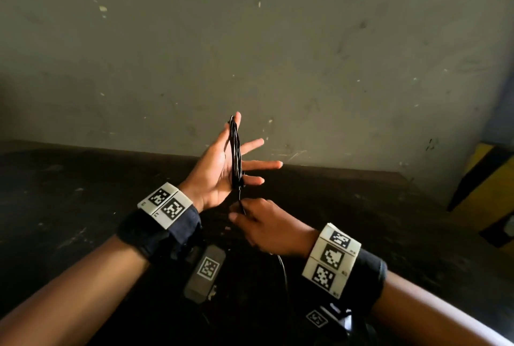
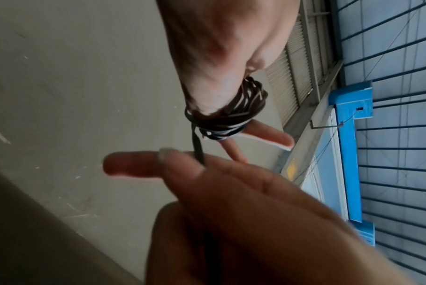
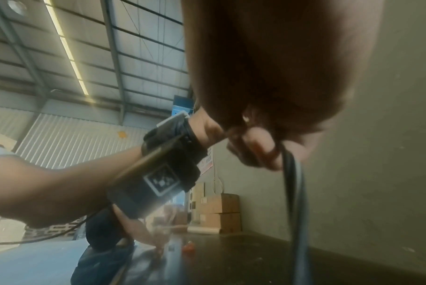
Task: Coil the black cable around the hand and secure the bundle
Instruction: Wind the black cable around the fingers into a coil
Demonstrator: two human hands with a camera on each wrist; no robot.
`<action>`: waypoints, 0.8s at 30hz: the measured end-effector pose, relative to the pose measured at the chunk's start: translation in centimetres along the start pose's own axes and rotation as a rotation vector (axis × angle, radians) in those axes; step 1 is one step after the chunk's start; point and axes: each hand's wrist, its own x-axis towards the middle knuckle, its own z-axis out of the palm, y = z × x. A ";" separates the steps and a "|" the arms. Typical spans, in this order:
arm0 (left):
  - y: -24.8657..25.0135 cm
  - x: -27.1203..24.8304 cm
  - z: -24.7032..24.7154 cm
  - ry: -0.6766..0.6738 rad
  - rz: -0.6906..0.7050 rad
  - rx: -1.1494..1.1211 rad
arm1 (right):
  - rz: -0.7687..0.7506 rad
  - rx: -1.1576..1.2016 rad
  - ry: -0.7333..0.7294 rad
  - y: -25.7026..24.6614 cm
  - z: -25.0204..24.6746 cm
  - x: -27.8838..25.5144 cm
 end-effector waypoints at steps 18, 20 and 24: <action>-4.4 -6.2 -2.9 -0.072 -0.191 0.546 | -0.172 -0.650 -0.121 -7.3 -9.3 -1.4; -4.5 -6.7 -2.9 -0.084 -0.263 0.556 | -0.205 -0.654 -0.097 -7.8 -10.8 -0.8; -4.6 -7.9 -3.1 -0.193 -0.305 0.445 | -0.277 -0.617 -0.025 -7.3 -12.5 0.7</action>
